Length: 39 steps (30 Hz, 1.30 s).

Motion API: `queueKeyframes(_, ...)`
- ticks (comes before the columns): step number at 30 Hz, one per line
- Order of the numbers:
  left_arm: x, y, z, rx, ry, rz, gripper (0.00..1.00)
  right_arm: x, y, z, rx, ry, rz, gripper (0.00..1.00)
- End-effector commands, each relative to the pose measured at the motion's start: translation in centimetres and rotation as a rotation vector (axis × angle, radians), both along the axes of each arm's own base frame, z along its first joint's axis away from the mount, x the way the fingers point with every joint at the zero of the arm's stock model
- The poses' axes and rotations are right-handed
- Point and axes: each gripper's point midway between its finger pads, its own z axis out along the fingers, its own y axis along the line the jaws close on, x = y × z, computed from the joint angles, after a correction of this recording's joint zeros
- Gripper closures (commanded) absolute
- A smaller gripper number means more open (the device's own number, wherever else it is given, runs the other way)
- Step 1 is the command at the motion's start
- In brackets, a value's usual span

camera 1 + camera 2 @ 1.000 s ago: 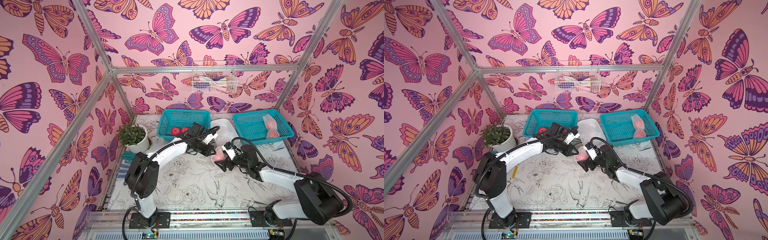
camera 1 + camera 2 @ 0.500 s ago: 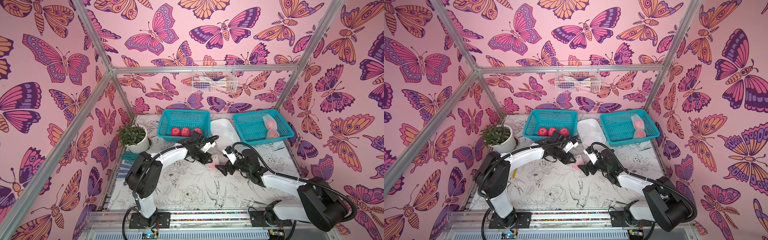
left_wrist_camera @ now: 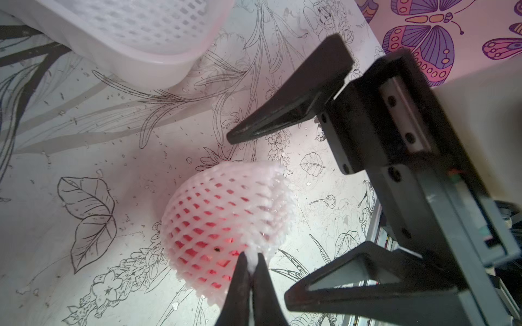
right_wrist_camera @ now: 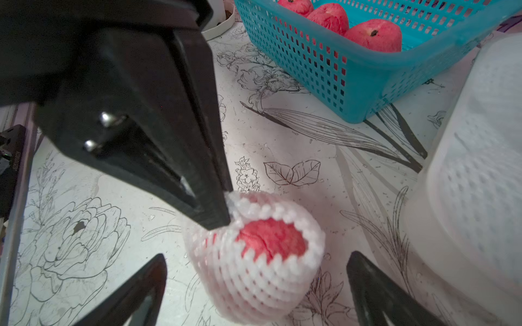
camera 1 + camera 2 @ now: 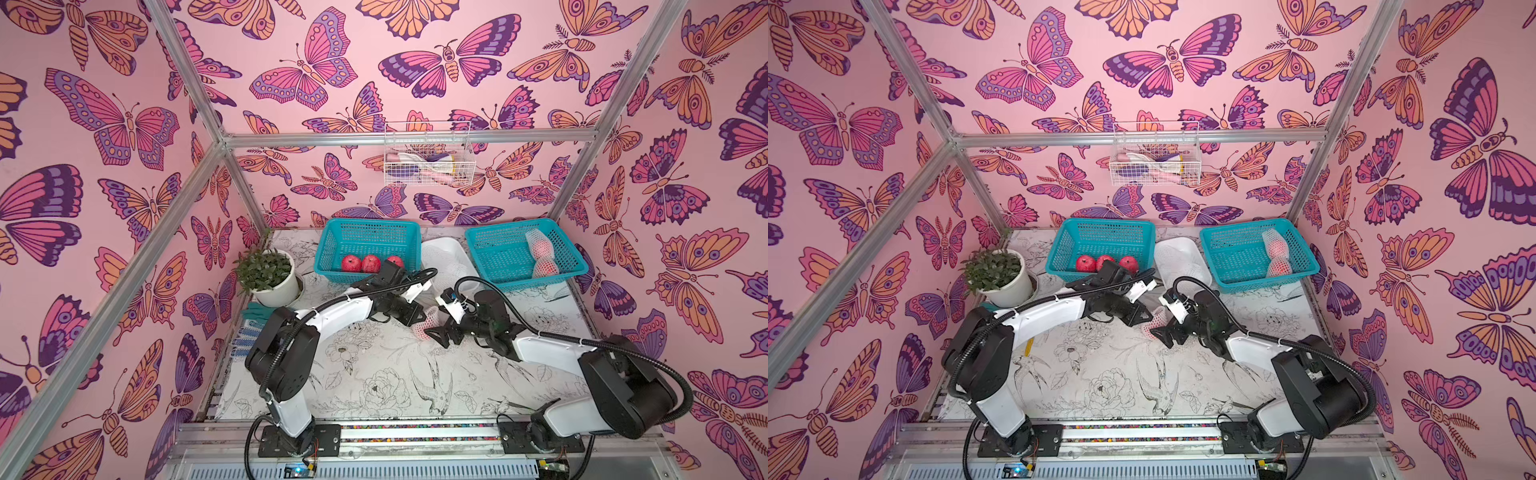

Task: Remove foam nets from apples
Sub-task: Place the apple at the center of the board, then remove the foam net from the apple.

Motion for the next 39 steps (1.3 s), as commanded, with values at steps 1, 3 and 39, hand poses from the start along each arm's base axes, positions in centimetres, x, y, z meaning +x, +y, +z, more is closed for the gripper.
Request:
queueKeyframes(1,-0.2,0.1,0.4,-0.003,-0.019,-0.003,1.0,0.3,1.3,0.0,-0.001,0.02,0.055,0.01)
queueKeyframes(3,-0.2,0.2,0.4,-0.003,-0.019,-0.001,1.0,0.1,1.8,-0.1,0.01,0.033,0.095,0.01)
queueKeyframes(39,0.4,-0.1,2.1,-0.026,-0.061,0.013,1.0,0.3,2.5,2.3,-0.019,-0.022,0.066,0.92)
